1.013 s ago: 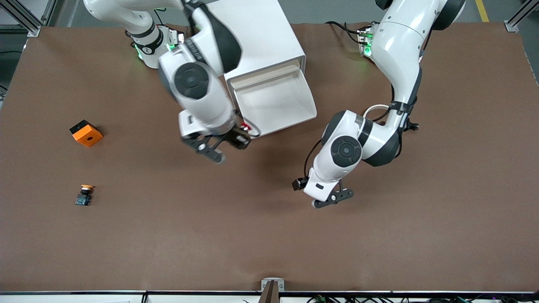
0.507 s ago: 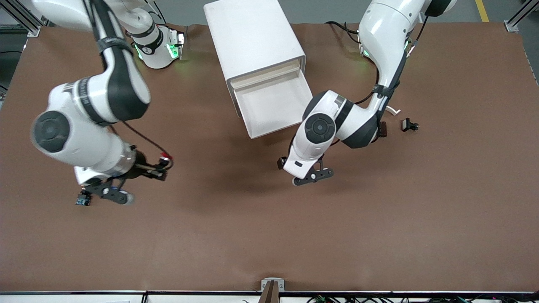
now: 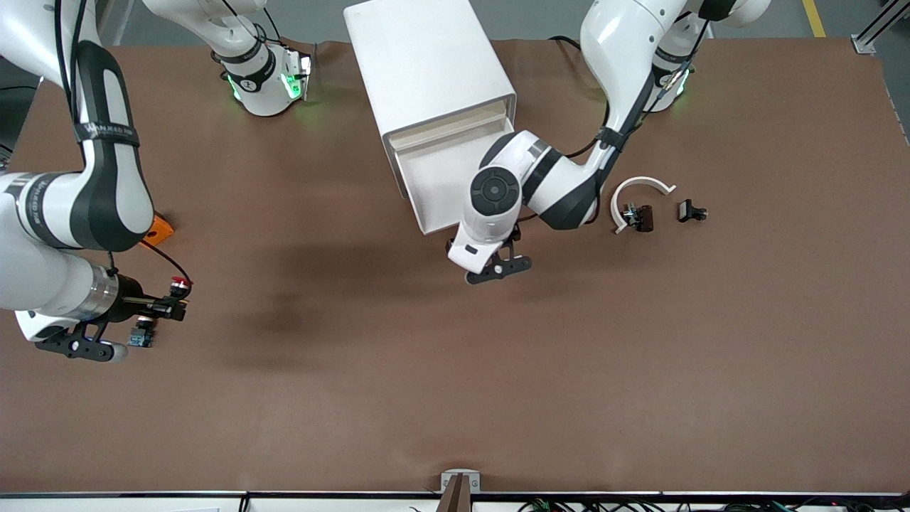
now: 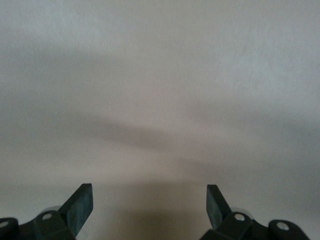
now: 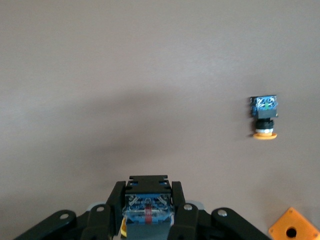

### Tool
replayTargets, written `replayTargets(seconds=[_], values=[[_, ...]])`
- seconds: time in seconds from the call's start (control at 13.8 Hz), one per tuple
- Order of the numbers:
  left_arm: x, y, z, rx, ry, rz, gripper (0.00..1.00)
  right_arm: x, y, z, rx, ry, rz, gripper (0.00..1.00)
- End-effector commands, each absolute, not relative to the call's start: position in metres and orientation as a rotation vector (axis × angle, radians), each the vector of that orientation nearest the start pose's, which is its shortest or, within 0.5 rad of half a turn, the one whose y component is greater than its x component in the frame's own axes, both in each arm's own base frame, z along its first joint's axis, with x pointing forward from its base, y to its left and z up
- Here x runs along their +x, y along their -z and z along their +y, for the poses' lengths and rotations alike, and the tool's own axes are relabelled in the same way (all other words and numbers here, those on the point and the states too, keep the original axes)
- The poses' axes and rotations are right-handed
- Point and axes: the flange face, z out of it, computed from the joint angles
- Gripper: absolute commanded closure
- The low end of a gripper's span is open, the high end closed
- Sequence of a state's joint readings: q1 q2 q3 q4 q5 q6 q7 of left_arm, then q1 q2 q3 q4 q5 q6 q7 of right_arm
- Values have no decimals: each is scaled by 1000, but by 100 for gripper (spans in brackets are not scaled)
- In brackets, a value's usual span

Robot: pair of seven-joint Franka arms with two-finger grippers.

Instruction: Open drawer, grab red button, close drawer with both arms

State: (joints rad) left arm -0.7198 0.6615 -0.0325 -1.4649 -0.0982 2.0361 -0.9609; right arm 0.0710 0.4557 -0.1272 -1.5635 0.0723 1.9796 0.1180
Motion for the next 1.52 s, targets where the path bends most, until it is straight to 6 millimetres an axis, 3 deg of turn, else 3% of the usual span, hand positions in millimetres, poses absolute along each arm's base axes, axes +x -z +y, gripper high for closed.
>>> replayTargets(seconds=[0.0,0.22,0.36,0.65,1.01,1.45], values=[[493,-292,-492,-3059,-245,-404,0,664,-342,-48,-3131,21,238,100],[466,-291,-506,-3015,-349,-355,0,670,-312,-64,-3142,106,206,100],[453,-292,-517,-3016,-407,-415,0,675,-296,-65,-3147,132,205,100],[437,-302,-530,-3004,-580,-597,0,688,-265,-74,-3156,106,214,100],[422,-294,-541,-2970,-700,-699,0,690,-224,-80,-3167,33,219,100],[398,-277,-558,-2920,-814,-737,0,692,-216,-83,-3168,23,225,100]])
